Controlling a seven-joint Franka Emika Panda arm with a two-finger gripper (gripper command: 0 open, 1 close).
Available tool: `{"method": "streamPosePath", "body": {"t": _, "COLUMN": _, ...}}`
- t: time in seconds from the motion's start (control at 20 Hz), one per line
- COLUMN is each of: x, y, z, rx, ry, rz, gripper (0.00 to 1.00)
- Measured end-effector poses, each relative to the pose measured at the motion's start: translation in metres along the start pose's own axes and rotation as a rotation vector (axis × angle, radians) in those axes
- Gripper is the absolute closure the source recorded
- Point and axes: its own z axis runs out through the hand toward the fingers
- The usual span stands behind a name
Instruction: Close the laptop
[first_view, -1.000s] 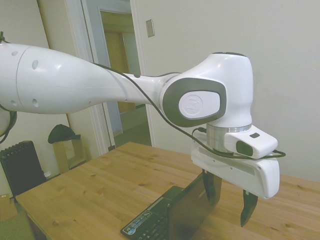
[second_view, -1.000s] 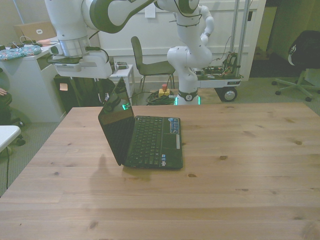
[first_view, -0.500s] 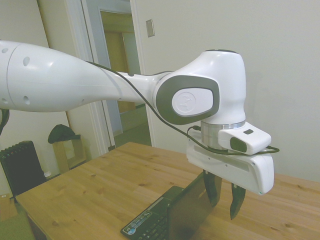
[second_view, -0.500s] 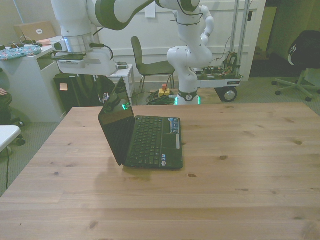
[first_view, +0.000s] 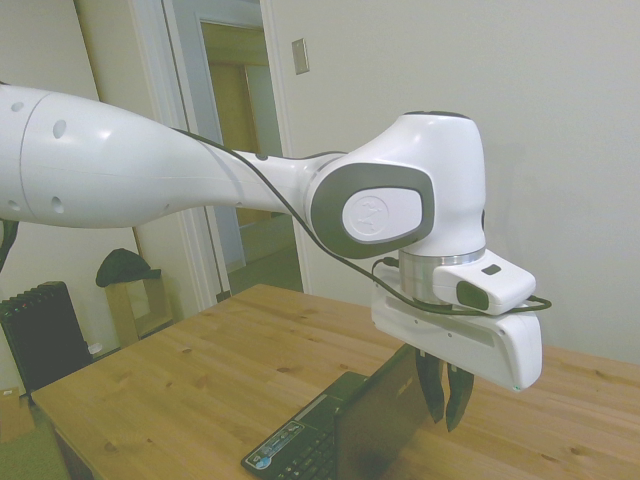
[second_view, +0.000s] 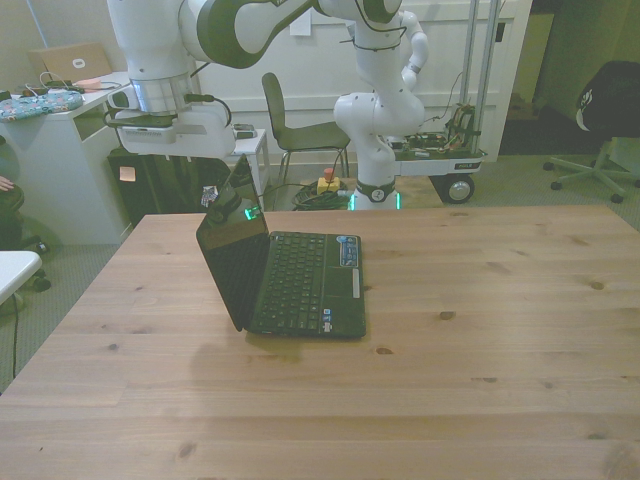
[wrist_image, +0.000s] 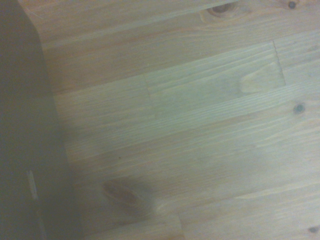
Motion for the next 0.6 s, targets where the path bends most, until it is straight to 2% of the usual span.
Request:
{"method": "streamPosePath", "body": {"t": 0.3, "x": -0.012, "y": -0.028, "z": 0.007, "rx": 0.005, "ry": 0.002, "rz": -0.048, "gripper": 1.0}}
{"method": "streamPosePath", "body": {"t": 0.6, "x": -0.05, "y": -0.086, "z": 0.012, "rx": -0.002, "ry": 0.015, "rz": -0.098, "gripper": 1.0}}
